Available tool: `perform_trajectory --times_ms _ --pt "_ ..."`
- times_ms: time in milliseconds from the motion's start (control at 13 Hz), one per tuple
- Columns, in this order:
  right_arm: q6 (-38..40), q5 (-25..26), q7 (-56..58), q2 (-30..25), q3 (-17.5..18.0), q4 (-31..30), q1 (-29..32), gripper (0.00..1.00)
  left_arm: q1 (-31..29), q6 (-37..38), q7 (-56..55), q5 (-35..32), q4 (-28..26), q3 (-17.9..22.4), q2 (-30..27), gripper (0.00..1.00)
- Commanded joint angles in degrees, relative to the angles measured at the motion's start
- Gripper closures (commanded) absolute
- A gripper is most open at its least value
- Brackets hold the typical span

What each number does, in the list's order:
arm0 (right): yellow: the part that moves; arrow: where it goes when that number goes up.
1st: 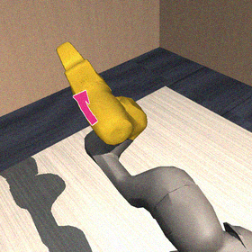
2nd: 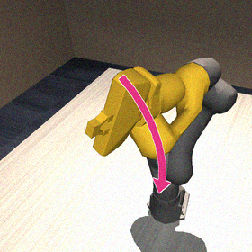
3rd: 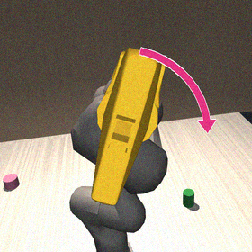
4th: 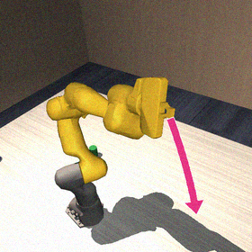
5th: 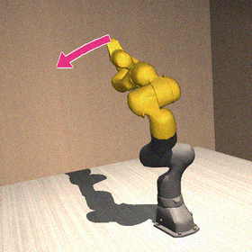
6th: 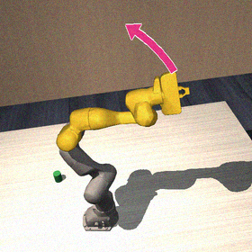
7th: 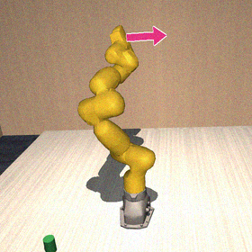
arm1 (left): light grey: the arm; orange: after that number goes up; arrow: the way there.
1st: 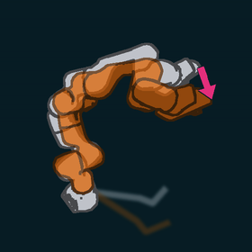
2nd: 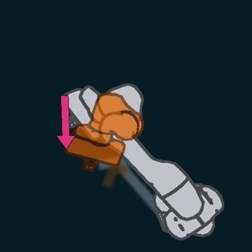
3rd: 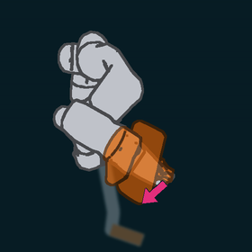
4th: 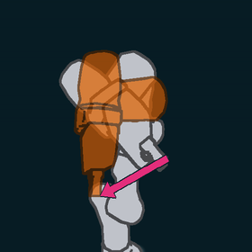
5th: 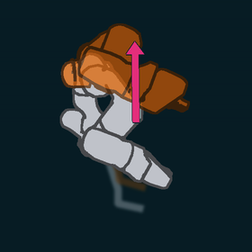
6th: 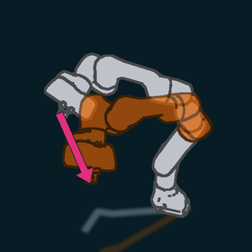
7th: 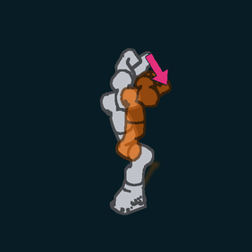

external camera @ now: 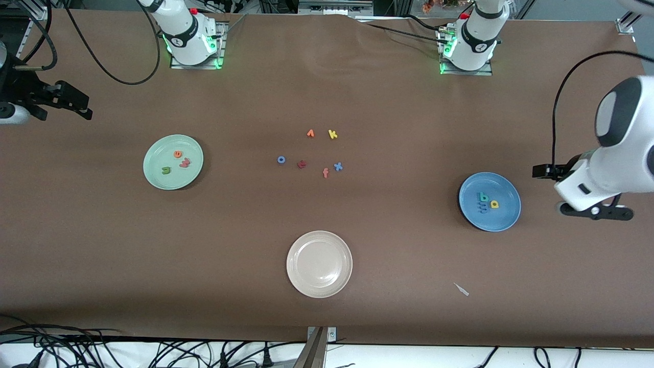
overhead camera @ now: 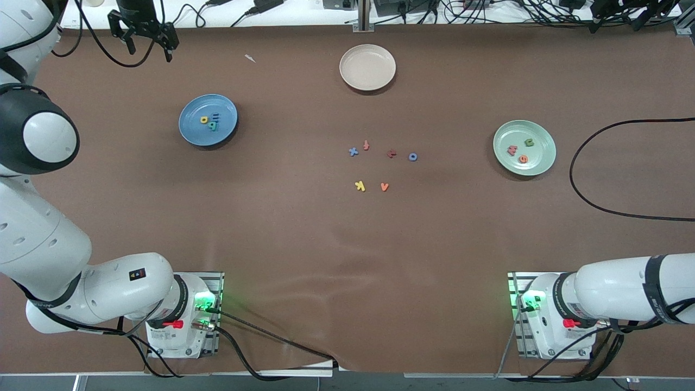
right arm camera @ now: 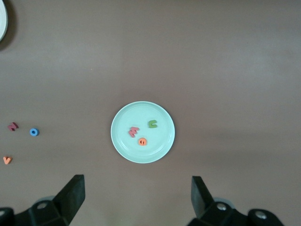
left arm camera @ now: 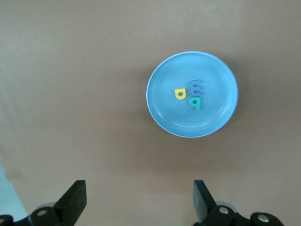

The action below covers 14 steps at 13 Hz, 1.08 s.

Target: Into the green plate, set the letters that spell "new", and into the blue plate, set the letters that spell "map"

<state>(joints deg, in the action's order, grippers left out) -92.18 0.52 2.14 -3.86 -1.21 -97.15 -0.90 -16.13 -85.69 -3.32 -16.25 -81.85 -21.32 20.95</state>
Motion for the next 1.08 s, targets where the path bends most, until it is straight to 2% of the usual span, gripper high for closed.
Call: perform_trajectory --times_ms 0,77,154,308,385,615,1000 --pt "0.7 0.5 -0.5 -1.1 0.5 -0.9 0.5 0.00 4.8 -7.1 0.0 11.5 -10.8 9.9 -11.8 0.00" --pt "0.8 0.0 -0.6 -1.0 0.4 -0.9 0.6 0.00 7.6 -10.1 0.0 14.5 -14.1 12.6 -15.0 0.00" --pt "0.8 0.0 -0.3 -0.8 0.3 -0.9 0.7 0.00 10.4 -13.2 -0.3 14.7 -16.4 14.3 -17.5 0.00" --pt "0.8 0.0 0.5 0.2 0.2 0.1 1.0 0.00 13.4 -14.1 -0.2 14.5 -18.1 15.9 -22.2 0.00" --pt "0.8 0.0 0.5 0.4 0.2 0.5 1.0 0.00 14.1 -13.2 -0.4 14.8 -18.1 15.9 -23.7 0.00" --pt "0.8 0.3 0.6 0.5 0.5 0.8 0.8 0.00 15.5 -1.5 -0.8 15.0 -17.6 16.0 -24.8 0.00" --pt "0.9 0.2 0.7 0.5 0.5 0.7 0.8 0.00 15.6 -0.1 2.6 14.5 -16.9 18.2 -26.2 0.00"
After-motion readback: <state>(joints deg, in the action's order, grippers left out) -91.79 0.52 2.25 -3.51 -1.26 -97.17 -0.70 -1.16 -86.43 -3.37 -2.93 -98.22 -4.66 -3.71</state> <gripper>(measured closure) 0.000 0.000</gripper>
